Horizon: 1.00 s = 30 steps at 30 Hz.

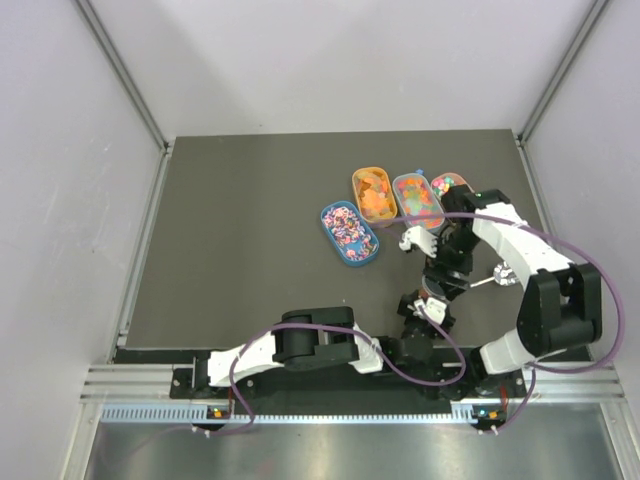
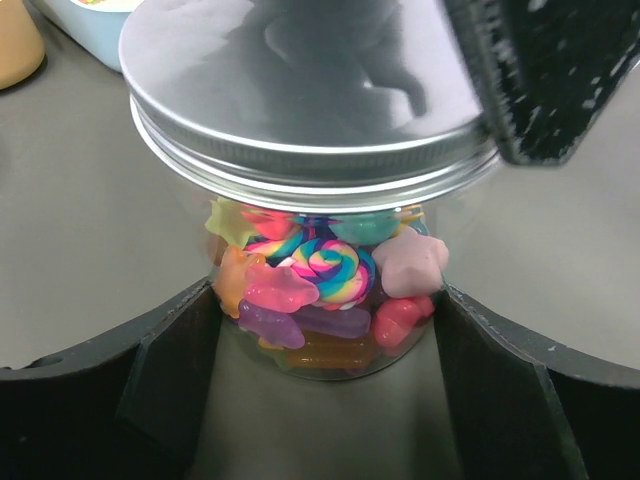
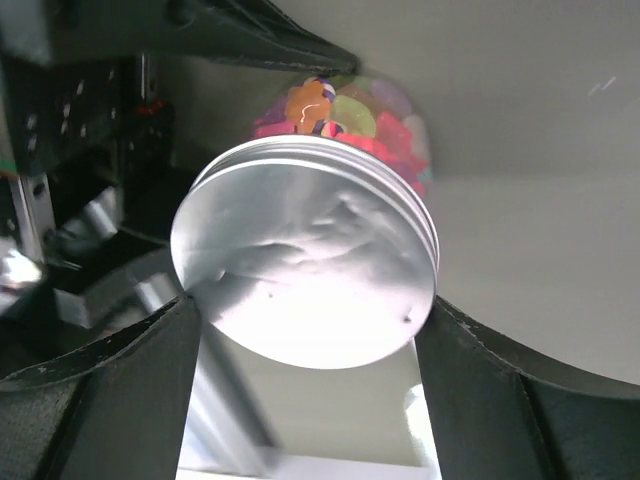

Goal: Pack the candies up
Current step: Screw the bottle lid onto the packing bottle.

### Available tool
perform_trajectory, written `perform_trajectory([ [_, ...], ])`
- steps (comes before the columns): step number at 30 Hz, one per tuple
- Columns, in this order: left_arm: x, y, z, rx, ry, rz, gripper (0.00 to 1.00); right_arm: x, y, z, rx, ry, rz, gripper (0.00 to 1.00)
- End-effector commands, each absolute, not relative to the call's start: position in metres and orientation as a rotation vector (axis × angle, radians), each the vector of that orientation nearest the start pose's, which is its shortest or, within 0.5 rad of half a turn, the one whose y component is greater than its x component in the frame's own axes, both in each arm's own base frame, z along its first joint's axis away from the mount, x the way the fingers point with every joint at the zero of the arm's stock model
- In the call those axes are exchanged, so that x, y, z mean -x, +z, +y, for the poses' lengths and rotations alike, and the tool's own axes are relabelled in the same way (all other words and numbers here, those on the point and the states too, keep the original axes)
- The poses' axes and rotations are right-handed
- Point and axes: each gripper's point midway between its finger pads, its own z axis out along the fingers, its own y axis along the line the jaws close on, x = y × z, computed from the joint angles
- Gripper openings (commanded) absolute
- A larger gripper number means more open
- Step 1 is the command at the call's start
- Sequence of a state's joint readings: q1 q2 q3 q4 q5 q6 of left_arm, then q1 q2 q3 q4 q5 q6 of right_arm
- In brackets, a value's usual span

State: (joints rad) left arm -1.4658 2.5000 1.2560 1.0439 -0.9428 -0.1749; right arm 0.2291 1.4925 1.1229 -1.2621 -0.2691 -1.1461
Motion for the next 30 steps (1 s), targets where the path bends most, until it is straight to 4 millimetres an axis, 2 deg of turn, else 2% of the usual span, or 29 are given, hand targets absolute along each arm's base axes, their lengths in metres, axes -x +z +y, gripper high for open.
perform_trajectory([
  [1,-0.106,-0.295,-0.173,-1.339,0.669,2.288,0.00,-0.175,0.067,0.107,1.529,0.863,2.646,0.58],
  [3,-0.105,-0.296,-0.172,-1.343,0.668,2.291,0.00,-0.183,0.060,0.105,1.458,0.798,2.725,0.57],
  [6,-0.106,-0.295,-0.171,-1.342,0.671,2.289,0.00,-0.188,0.058,0.104,1.398,0.792,2.747,0.57],
  [7,-0.106,-0.295,-0.171,-1.341,0.671,2.290,0.00,-0.189,0.059,0.105,1.396,0.793,2.741,0.64],
  [9,-0.106,-0.295,-0.172,-1.344,0.670,2.289,0.00,-0.190,0.065,0.107,1.433,0.796,2.671,1.00],
  [13,-0.105,-0.296,-0.171,-1.342,0.672,2.295,0.00,-0.200,0.087,0.102,1.578,0.692,2.491,1.00],
  [14,-0.105,-0.296,-0.170,-1.344,0.672,2.298,0.00,-0.210,0.098,0.098,1.667,0.615,2.382,1.00],
  [17,-0.103,-0.297,-0.170,-1.342,0.668,2.312,0.00,-0.223,0.119,0.088,1.784,0.508,2.225,1.00],
  [20,-0.103,-0.298,-0.170,-1.342,0.668,2.315,0.00,-0.218,0.135,0.083,1.939,0.537,2.092,1.00],
  [22,-0.104,-0.298,-0.170,-1.337,0.666,2.322,0.00,-0.207,0.148,0.082,2.030,0.612,2.008,1.00],
  [24,-0.104,-0.298,-0.169,-1.335,0.669,2.326,0.00,-0.206,0.152,0.084,2.035,0.602,1.977,1.00],
  [27,-0.106,-0.298,-0.168,-1.329,0.670,2.329,0.00,-0.197,0.148,0.071,2.222,0.484,1.790,1.00],
  [28,-0.106,-0.298,-0.169,-1.328,0.671,2.330,0.00,-0.193,0.141,0.068,2.313,0.469,1.696,1.00],
  [30,-0.106,-0.298,-0.168,-1.326,0.671,2.331,0.00,-0.191,0.139,0.057,2.404,0.400,1.613,1.00],
])
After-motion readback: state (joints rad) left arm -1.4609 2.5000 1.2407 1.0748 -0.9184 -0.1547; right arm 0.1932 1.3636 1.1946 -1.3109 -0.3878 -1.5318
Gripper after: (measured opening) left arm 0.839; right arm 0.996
